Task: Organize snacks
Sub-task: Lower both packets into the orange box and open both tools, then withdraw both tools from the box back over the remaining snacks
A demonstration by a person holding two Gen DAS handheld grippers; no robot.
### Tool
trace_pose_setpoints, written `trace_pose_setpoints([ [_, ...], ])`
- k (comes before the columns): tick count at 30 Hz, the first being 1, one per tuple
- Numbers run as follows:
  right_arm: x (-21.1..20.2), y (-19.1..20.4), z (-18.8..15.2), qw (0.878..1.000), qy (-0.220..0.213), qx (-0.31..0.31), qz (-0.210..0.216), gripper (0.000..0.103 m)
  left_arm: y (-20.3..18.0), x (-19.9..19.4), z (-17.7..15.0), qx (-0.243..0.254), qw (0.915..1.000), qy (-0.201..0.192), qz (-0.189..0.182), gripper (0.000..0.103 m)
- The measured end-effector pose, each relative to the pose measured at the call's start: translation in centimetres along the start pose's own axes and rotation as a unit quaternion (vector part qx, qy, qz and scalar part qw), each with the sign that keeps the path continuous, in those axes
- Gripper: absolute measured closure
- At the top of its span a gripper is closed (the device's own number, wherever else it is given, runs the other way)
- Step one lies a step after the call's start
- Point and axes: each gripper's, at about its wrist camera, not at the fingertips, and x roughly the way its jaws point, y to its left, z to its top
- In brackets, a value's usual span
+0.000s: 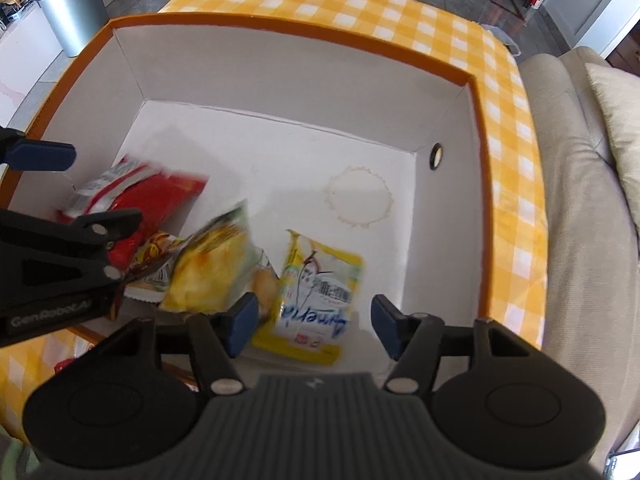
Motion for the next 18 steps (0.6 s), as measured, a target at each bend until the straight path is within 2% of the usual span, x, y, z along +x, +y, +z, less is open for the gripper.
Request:
trace_pose_setpoints([
  [5, -1.4, 0.0, -0.3, 1.000, -0.013, 0.001, -0.007, 0.042, 0.6, -2.2, -0.3, -0.015, 0.9996, -0.023, -0.001, 0.022],
  [18, -8.6, 0.8, -3.8, 0.994, -0.108, 0.030, -0.008, 0.042, 1.1, -10.9, -2.8, -0.041, 0.9922, -0.118, -0.002, 0.022],
])
